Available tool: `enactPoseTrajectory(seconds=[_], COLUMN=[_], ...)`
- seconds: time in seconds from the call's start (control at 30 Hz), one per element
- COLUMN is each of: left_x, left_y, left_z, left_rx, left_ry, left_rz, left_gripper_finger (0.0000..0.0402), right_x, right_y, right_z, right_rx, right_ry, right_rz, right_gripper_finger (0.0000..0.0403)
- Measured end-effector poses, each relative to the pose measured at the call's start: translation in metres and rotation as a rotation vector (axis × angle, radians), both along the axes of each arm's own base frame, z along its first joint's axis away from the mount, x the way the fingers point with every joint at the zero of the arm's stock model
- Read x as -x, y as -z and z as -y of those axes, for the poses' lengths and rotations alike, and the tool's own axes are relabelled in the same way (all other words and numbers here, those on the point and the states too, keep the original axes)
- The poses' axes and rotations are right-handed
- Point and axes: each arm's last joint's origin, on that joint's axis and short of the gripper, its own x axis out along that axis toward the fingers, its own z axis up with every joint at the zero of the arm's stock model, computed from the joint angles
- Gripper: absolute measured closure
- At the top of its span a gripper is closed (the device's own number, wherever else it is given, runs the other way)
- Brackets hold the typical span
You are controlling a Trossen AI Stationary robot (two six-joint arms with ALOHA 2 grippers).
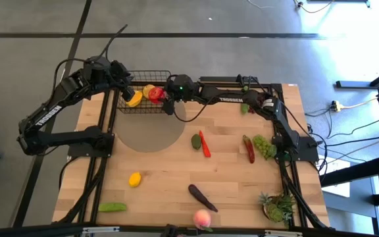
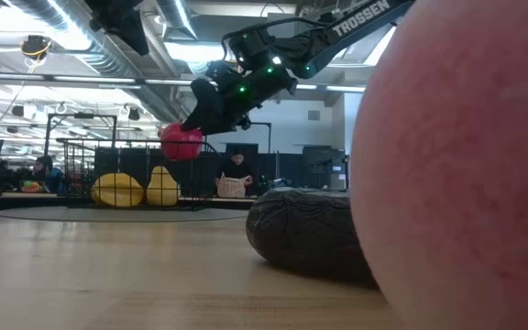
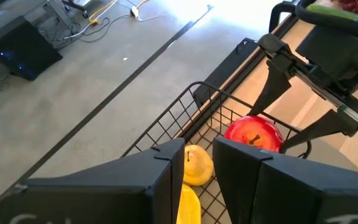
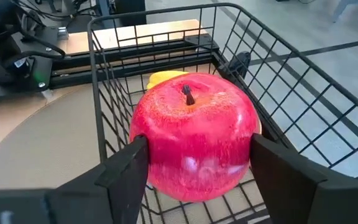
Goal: Build produce basket
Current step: Put the red apple into the black wire basket, then put the yellow lemon into the black wire basket
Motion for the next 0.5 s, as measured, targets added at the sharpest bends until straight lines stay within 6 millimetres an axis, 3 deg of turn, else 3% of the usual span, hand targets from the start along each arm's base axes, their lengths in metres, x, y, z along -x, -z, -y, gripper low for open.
enactPoseTrajectory(seconds=[0.3, 0.5], left_x=[0.0002, 0.0002], left_y=[0.0005, 0.0005], left_z=[0.0002, 0.0002], left_rx=[0.001, 0.003], left_ry=[0.003, 0.002], left_rz=[-0.009, -0.006], left_gripper_finger=[0.0327, 0.0327], right_x=[-0.001, -0.001], right_y=[-0.001, -0.0011], right_z=[-0.0049, -0.0047], right_rx=[-0.071, -0.066], right_ry=[-0.147, -0.144], right_rz=[0.025, 0.024], right_gripper_finger=[0.0142, 0.0141])
